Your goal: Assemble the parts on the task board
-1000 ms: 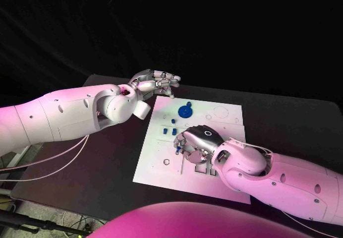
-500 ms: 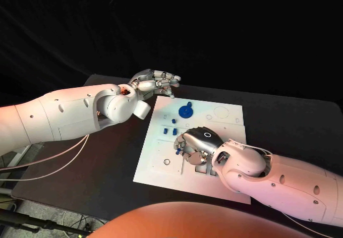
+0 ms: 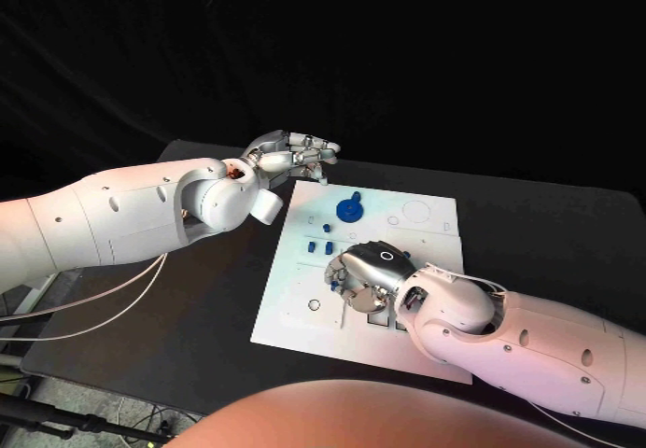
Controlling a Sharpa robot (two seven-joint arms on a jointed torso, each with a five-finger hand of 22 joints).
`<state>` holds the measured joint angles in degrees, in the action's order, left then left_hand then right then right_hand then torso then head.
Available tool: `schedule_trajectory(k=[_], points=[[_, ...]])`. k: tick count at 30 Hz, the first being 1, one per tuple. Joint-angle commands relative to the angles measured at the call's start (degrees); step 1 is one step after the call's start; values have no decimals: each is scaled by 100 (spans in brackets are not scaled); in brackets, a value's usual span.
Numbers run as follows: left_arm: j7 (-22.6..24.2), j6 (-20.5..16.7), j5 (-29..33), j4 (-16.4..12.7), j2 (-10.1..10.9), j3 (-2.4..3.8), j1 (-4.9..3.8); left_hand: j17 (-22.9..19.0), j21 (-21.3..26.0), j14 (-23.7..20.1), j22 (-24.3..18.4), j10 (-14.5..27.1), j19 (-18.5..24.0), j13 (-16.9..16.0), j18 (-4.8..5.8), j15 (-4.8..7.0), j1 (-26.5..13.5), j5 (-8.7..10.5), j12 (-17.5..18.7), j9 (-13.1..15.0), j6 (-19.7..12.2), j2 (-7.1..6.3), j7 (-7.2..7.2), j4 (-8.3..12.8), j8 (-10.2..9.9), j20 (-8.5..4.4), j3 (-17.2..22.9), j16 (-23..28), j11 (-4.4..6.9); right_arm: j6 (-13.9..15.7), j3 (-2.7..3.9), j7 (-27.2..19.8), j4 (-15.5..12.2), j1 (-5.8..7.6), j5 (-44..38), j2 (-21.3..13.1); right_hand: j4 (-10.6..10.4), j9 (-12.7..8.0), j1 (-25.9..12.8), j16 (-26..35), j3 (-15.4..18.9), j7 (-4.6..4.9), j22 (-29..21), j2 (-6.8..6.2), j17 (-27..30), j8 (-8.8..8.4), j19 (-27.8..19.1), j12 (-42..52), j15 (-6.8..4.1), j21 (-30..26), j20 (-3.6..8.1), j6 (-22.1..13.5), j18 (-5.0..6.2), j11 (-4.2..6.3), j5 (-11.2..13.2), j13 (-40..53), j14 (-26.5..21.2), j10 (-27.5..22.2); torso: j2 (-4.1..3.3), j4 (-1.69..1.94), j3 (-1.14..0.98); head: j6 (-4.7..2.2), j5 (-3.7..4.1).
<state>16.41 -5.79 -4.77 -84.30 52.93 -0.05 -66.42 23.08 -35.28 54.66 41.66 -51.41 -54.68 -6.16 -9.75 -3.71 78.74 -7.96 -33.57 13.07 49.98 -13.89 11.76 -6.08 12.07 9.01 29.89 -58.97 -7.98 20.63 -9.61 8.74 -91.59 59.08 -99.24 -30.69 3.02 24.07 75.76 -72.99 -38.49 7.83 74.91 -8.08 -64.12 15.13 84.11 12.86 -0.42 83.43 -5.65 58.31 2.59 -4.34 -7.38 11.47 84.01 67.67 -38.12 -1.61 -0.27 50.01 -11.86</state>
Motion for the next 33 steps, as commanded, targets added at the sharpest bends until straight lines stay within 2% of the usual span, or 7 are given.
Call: schedule_trajectory(k=[1,6,14,19,22,27,33], points=[[24,53,-1,-12,-5,4,-4,-9,24,-17,-7,48,-17,-6,-65,-32,7,1,-18,-9,-42,31,-5,-4,-24,34,-42,24,4,-195,-24,57,29,-46,-114,18,38,10,-51,9,10,33,1101,24,5,28,191,21,-26,-19,34,29,-76,45,-28,1,116,10,-2,4,3,-1,6],[24,70,-1,7,-6,4,-4,-9,24,-17,-7,48,-17,-6,-65,-32,7,1,-18,-9,-42,31,-5,-4,-24,34,-42,24,4,-223,-27,31,23,-65,-117,17,39,12,-61,4,15,34,1105,22,-1,27,194,17,-25,-14,33,26,-77,44,-28,1,116,8,3,4,11,-1,12],[24,62,0,31,7,4,-4,-10,28,-19,-9,52,-18,-6,-65,-33,9,0,-19,-10,-44,34,-4,-6,-25,35,-44,24,3,-155,-30,34,-1,-74,-109,-44,37,15,-103,6,41,34,1104,1,8,24,191,7,-22,-19,30,16,-76,41,-25,3,114,4,8,-2,5,-1,1],[22,59,0,38,13,4,-5,-10,28,-19,-9,52,-18,-6,-65,-33,9,0,-19,-10,-44,34,-4,-6,-25,35,-44,24,3,75,-31,30,-5,-75,-87,-93,-1,-102,-323,22,108,184,1054,-164,64,-250,131,-158,81,-120,-43,-424,-53,-92,-74,-50,93,-261,3,1,0,-1,2],[20,59,0,45,17,4,-5,-10,28,-19,-9,52,-18,-6,-65,-33,9,0,-19,-10,-44,34,-4,-6,-25,35,-44,24,3,300,-31,34,-62,-74,-76,-164,-41,-198,-472,101,205,176,945,-344,187,-479,15,-281,126,-320,-100,-823,-1,-138,-117,-123,42,-546,5,0,0,-1,1],[19,57,0,67,25,4,-5,-10,28,-19,-9,52,-18,-6,-65,-33,9,0,-19,-10,-44,34,-4,-6,-25,35,-44,24,3,575,-20,50,-268,-48,-46,-356,-50,-217,-503,108,254,170,942,-395,205,-531,12,-258,118,-330,-104,-920,2,-121,-72,-127,35,-553,6,-9,-3,-1,6],[24,58,0,79,30,4,-4,-12,38,-23,-15,61,-21,-8,-66,-34,16,-1,-22,-11,-49,40,-2,-7,-27,36,-49,25,2,723,28,99,-580,74,-4,-670,-70,-210,-519,110,269,154,945,-386,213,-515,16,-238,109,-326,-101,-893,1,-108,-82,-124,35,-541,4,-11,-1,-1,65]])
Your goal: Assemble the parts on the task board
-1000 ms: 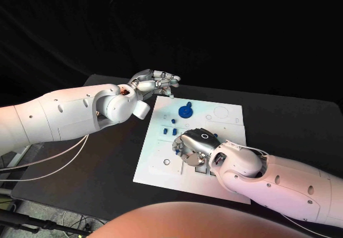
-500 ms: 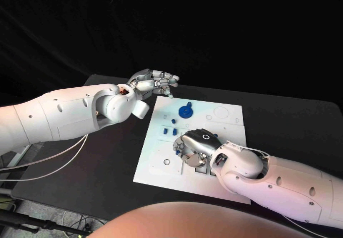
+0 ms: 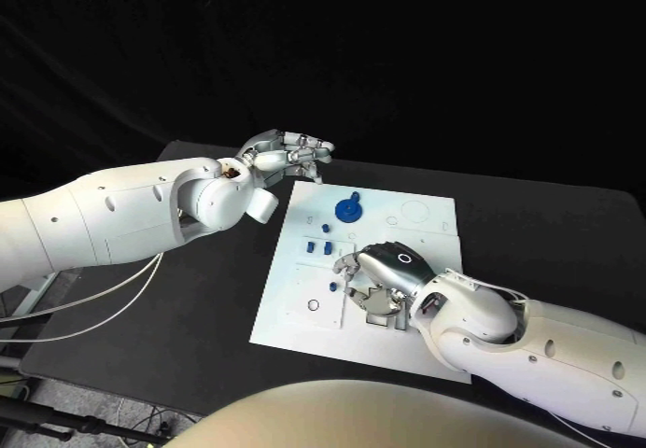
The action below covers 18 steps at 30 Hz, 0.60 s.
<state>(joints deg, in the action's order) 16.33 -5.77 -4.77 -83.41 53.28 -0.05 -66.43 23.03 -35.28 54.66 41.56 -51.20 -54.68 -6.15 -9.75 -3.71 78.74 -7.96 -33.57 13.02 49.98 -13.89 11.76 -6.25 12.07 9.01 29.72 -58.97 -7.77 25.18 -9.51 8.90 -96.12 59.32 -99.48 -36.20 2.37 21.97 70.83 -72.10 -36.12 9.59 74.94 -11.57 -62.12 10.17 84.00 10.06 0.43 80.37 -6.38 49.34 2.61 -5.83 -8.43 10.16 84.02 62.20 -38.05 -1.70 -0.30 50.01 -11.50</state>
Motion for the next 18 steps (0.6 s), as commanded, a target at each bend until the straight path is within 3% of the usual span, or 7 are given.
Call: schedule_trajectory(k=[1,8,11,15,18], points=[[35,56,0,-14,-3,4,-3,-7,39,-23,-5,40,-21,-9,-66,-34,16,-1,-22,-7,-49,40,-2,9,-27,36,-32,25,-19,271,29,103,-178,75,23,-182,-6,1,-28,31,34,-22,931,-38,27,-18,16,43,24,-40,-27,6,5,41,22,8,31,6,-3,-2,2,-1,39],[36,65,0,-26,11,4,-3,-7,39,-23,-5,40,-21,-9,-66,-34,16,-1,-22,-7,-49,40,-2,9,-27,36,-32,25,-19,52,93,191,-422,410,263,-754,-39,36,-47,70,79,-40,922,-50,89,69,10,64,23,-63,-22,165,8,35,-8,-1,14,-33,10,-15,5,-1,105],[37,74,0,-32,12,3,-3,-8,44,-24,-8,43,-23,-10,-67,-34,22,-1,-25,-7,-50,44,-1,10,-27,37,-34,25,-19,-188,109,173,-391,540,412,-968,-84,6,-128,105,200,-72,825,-152,144,-6,-90,2,31,-244,-28,27,51,29,-32,-47,-5,-251,14,-21,6,-1,133],[32,83,1,-37,14,3,-3,-8,44,-24,-8,43,-23,-10,-67,-34,22,-1,-25,-7,-50,44,-1,10,-27,37,-34,25,-19,-440,118,134,-294,614,519,-1127,-137,-3,-169,176,409,-96,697,-207,253,-38,-228,-18,50,-487,-42,-37,105,7,-100,-88,-52,-464,14,-24,2,-1,144],[30,93,52,-43,12,3,-3,-9,46,-25,-9,43,-24,-11,-67,-34,24,-1,-27,-8,-50,43,-1,11,-27,37,-36,25,-19,-556,121,88,-163,646,639,-1186,-144,6,-130,182,460,-104,648,-174,263,-21,-277,0,55,-581,-48,-6,126,1,-120,-101,-63,-509,6,-15,3,-1,157]])
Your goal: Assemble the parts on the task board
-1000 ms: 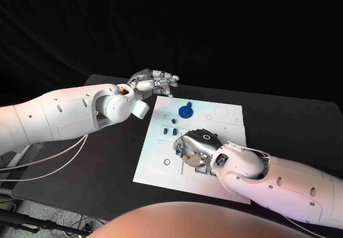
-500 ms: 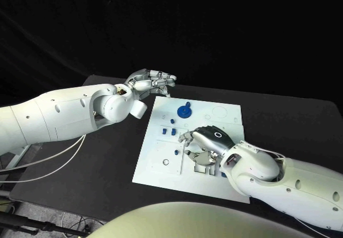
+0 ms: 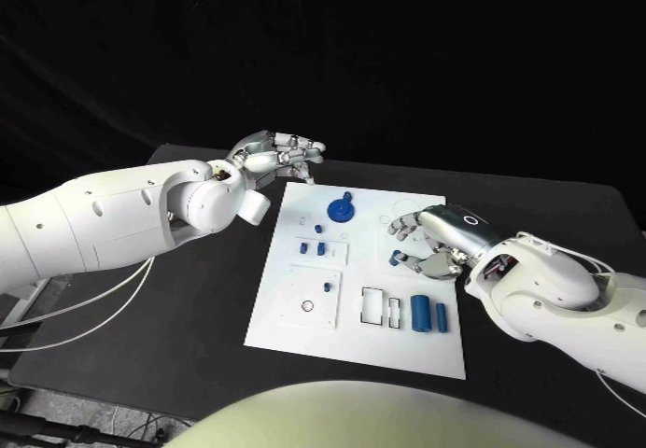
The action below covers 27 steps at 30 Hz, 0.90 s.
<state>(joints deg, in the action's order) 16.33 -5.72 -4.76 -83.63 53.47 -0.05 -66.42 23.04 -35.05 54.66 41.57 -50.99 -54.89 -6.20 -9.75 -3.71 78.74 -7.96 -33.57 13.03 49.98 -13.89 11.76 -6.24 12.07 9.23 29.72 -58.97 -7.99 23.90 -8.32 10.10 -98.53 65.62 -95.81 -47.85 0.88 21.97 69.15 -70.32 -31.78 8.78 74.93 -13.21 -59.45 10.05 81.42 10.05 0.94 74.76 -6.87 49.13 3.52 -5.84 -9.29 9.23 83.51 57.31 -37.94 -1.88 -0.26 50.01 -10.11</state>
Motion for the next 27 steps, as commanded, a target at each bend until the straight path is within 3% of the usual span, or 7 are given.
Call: schedule_trajectory(k=[1,6,20,27], points=[[34,92,66,-24,-6,4,-4,-9,24,-25,-10,22,-3,-6,-67,-34,24,-1,-28,-8,-50,45,-1,10,-27,15,-36,25,3,-467,2,-45,112,22,297,-24,5,5,38,4,26,-23,649,-10,-5,-9,-18,1,4,-20,1,15,35,2,-34,-8,-12,-20,-7,4,1,-1,22],[31,98,99,-16,-2,4,-3,-9,24,-25,-10,22,-3,-6,-67,-34,24,-1,-28,-8,-50,45,-1,10,-27,15,-36,25,3,-614,-3,-85,233,33,357,34,8,9,64,-3,31,-21,650,12,-10,0,-15,15,4,-20,0,33,35,2,-35,-10,-9,-20,-6,-5,-6,-1,16],[29,104,113,-15,19,4,-3,-9,24,-25,-10,22,-3,-6,-67,-34,24,-1,-28,-8,-50,45,-1,10,-27,15,-36,25,3,-771,-33,-156,403,-1,418,245,-53,42,205,-53,-54,-32,820,222,-40,111,193,264,-78,270,66,289,-38,102,41,-43,45,477,-2,3,6,-1,11],[22,104,114,-18,30,4,-4,-9,24,-25,-10,22,-3,-6,-67,-34,24,-1,-28,-8,-50,45,-1,10,-27,15,-36,25,3,-796,-37,-174,452,-14,425,291,-39,91,310,-134,-238,-51,918,322,-124,238,290,248,-112,429,99,587,-78,139,224,-99,87,789,0,4,3,-1,9]])
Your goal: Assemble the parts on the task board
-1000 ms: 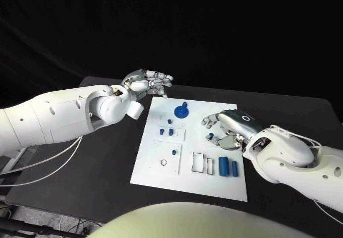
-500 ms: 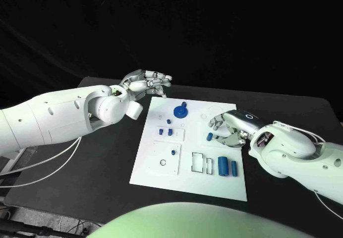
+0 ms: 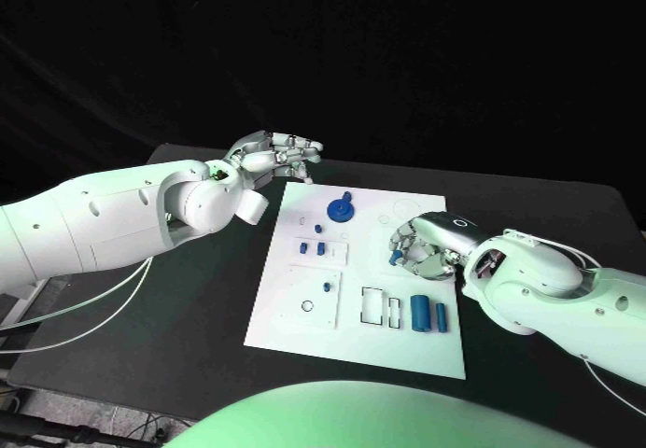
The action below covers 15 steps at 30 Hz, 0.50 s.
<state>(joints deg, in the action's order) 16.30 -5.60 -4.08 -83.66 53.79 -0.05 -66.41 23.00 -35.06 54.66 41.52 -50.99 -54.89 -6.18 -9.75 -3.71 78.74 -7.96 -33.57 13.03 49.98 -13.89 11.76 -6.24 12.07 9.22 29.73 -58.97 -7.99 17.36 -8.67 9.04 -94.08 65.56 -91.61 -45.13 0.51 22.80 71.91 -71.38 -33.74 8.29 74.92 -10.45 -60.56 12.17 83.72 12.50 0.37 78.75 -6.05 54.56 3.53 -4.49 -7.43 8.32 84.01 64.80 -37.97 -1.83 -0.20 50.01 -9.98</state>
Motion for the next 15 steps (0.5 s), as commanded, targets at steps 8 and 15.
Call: schedule_trajectory(k=[8,15], points=[[18,91,45,-17,3,4,-4,-5,25,-25,-5,22,-4,-8,-67,-34,24,-1,-28,-8,-50,45,-1,10,-27,16,-36,25,2,-174,-6,-67,42,-29,4,59,13,26,78,-56,-100,-13,957,91,-39,65,92,-5,-69,89,33,131,-94,23,53,-20,49,146,1,-3,-3,-1,-8],[6,96,45,-20,8,4,-4,-7,36,-25,-12,26,-12,-12,-67,-34,34,-1,-38,-10,-52,55,1,7,-27,17,-43,23,1,-176,-11,-60,98,-56,-1,96,18,33,94,-72,-122,-10,970,114,-55,78,103,-17,-75,109,39,161,-99,26,65,-26,54,181,-2,-4,-5,-1,-7]])
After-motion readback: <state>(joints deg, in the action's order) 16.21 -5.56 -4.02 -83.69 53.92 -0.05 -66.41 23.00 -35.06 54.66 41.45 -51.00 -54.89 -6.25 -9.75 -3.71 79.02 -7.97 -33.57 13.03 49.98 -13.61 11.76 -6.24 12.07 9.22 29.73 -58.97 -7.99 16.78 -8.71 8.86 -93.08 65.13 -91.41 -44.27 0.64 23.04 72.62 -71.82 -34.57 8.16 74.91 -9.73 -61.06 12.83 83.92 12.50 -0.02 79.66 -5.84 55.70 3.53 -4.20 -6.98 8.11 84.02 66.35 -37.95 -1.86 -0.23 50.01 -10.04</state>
